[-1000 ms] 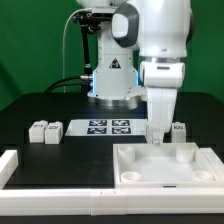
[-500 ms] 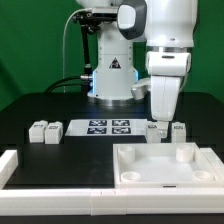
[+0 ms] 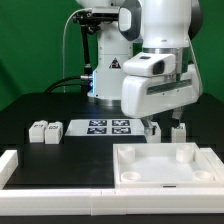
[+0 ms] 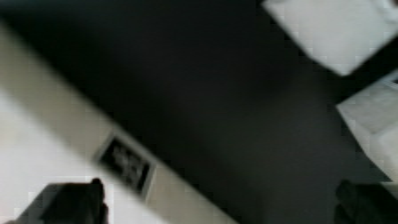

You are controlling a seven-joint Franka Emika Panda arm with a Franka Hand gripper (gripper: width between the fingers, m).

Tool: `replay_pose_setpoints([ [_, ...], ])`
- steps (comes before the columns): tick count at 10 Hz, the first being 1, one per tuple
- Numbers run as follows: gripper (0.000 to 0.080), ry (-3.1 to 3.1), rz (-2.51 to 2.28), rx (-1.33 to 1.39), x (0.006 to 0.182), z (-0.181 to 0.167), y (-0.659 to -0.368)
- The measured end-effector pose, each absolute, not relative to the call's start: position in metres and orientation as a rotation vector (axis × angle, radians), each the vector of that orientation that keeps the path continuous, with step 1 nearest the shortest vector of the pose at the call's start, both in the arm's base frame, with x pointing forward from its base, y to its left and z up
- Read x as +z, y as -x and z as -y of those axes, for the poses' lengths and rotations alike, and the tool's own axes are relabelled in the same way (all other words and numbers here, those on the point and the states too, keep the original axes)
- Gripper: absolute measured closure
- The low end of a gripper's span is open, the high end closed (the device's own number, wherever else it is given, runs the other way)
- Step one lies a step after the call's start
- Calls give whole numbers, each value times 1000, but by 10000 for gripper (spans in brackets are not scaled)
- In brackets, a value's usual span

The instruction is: Assemble one leg

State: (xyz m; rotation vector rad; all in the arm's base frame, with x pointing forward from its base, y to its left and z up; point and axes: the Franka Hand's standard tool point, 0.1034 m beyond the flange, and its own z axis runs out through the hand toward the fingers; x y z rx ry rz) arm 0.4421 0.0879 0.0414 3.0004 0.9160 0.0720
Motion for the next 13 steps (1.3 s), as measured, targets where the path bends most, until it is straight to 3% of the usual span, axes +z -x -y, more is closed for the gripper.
replay_pose_setpoints([
  [6, 151, -3193, 206, 55, 44, -133, -426],
  [10, 151, -3193, 170, 12, 43, -136, -424],
  [13, 151, -3152, 132, -318, 43, -128, -422],
])
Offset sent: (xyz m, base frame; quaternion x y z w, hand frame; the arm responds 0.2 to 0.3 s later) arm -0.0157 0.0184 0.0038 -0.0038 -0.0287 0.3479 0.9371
